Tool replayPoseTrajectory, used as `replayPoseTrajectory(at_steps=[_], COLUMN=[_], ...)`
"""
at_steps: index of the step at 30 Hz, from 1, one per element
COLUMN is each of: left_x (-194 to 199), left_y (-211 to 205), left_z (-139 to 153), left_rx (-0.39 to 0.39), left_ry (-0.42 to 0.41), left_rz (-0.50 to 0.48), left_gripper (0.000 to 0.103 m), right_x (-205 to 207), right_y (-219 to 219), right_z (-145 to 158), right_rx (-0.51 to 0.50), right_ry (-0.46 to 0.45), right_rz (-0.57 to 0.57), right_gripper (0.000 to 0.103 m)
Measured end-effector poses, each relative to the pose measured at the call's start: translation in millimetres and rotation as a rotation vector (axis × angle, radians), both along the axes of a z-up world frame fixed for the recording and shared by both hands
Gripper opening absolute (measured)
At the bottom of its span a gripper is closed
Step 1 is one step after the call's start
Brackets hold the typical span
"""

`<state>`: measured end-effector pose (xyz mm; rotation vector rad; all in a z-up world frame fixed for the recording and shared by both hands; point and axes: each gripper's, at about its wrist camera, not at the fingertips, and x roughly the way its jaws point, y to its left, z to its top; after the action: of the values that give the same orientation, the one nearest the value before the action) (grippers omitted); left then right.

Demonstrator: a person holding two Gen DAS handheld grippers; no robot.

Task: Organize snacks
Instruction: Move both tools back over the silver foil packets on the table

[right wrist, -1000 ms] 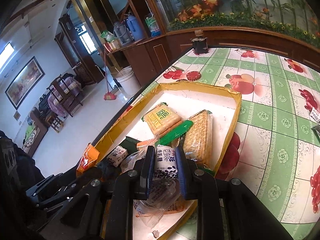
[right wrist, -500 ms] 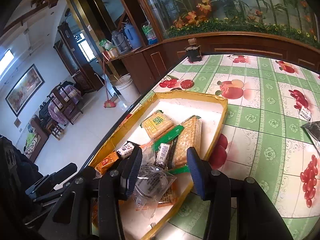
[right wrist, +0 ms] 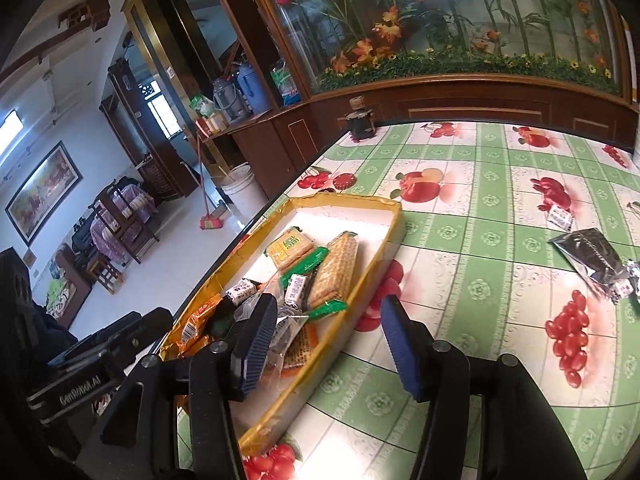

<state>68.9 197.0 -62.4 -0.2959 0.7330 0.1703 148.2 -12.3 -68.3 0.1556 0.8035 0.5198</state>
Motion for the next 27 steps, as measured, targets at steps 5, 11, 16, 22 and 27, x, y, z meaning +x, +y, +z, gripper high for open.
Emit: replayPoseTrajectory(at_steps=[5, 11, 16, 22, 27], left_x=[-2, 4, 17, 37, 57], left_y=[-21, -61, -105, -170, -217], left_z=[9, 11, 7, -2, -16], left_rx=[0.019, 0.031, 0.035, 0.073, 0.078], left_ry=[-0.013, -0.008, 0.009, 0.039, 0.092], left_rz=[-0.038, -0.125, -0.223, -0.357, -0.447], left_gripper=[0.077, 0.077, 0.077, 0.077, 0.077], right_x=[-12, -25, -30, -32, -27], right_y=[-32, -100, -168, -232, -265], right_z=[2, -8, -25, -35, -40], right_rx=[-0.002, -0.033, -0.052, -0.076, -0.071], right_ry=[-0.012, -0.006, 0.034, 0.049, 0.059], right_rz=[-0.036, -0.150, -0.266, -0.370, -0.423], right_gripper=[0.059, 0.060, 0.060, 0.061, 0.061])
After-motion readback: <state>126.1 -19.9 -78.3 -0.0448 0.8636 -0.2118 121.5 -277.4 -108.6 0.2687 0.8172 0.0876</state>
